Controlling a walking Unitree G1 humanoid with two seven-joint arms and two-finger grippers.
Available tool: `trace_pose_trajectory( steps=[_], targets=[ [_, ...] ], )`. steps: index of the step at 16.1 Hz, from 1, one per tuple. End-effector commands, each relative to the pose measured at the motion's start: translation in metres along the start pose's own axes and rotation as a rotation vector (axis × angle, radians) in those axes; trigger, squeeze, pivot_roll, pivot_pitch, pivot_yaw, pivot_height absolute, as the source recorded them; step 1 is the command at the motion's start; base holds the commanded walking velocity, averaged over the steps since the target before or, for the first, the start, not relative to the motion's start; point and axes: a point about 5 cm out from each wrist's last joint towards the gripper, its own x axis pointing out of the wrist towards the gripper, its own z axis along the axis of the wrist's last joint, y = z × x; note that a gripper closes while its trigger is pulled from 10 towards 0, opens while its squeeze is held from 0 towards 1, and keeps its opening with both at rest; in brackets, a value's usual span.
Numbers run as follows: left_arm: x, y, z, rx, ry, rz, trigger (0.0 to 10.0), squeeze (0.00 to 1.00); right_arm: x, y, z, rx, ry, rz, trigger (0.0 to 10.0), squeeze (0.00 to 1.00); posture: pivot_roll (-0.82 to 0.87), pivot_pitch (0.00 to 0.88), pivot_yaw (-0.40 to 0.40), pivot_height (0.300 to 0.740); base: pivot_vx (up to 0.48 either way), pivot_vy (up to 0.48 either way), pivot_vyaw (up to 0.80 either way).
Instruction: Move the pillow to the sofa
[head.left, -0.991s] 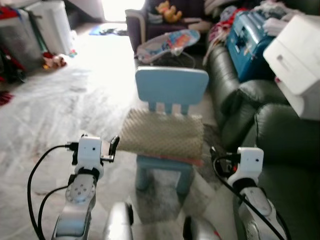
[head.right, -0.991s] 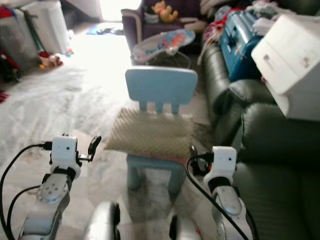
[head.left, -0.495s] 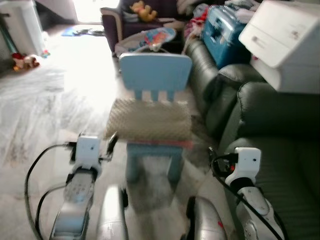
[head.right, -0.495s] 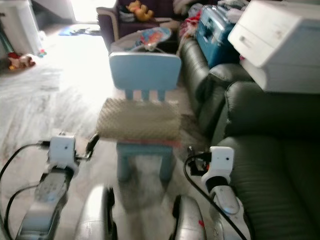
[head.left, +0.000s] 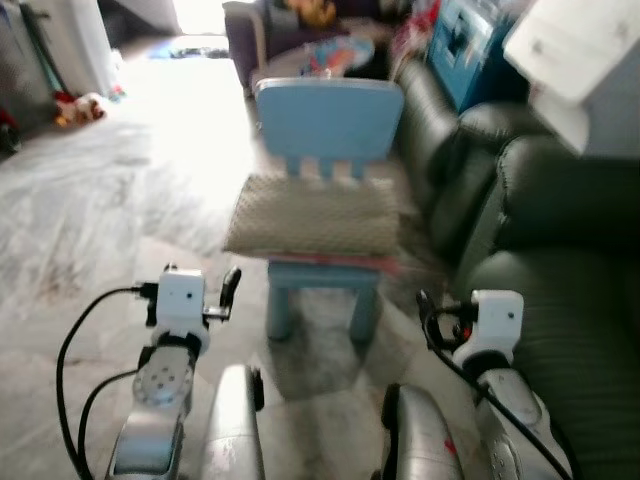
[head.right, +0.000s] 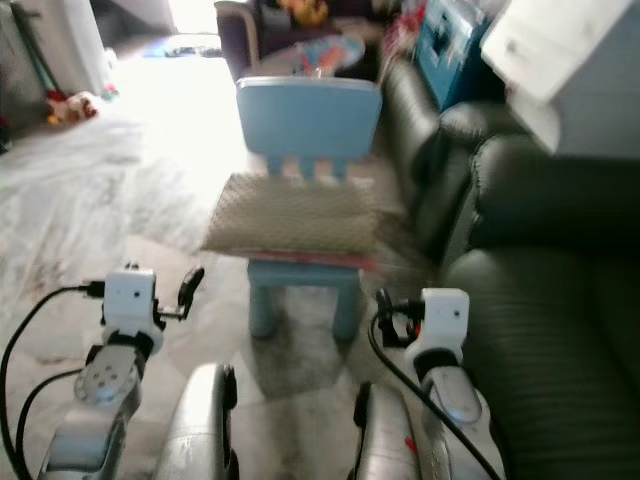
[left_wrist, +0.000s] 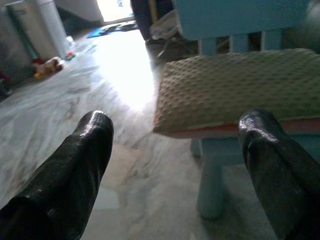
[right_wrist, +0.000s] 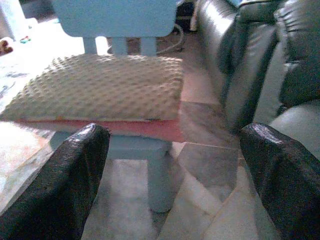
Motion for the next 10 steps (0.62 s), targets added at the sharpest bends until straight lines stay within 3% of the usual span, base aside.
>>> trace_pose_trajectory(
  steps=[1, 8, 10],
  targets=[
    [0.0027, -0.0006, 0.0069, 0.007, -0.027, -0.01, 10.0, 0.0, 0.0012, -0.0007, 0.004, 0.005, -0.014, 0.0, 10.0, 0.0, -0.03, 0.016, -0.021, 0.577, 0.274, 0.0, 0.0],
    [0.0027, -0.0019, 0.0065, 0.002, -0.023, -0.016, 10.0, 0.0, 0.0012, 0.0011, 0.0045, -0.005, -0.014, 0.018, 10.0, 0.0, -0.03, 0.021, -0.022, 0.577, 0.302, 0.0, 0.0],
    [0.0019, -0.0024, 0.0066, 0.001, -0.022, -0.016, 10.0, 0.0, 0.0001, 0.0024, 0.0048, -0.011, -0.018, 0.031, 10.0, 0.0, -0.03, 0.025, -0.021, 0.577, 0.283, 0.0, 0.65]
  ],
)
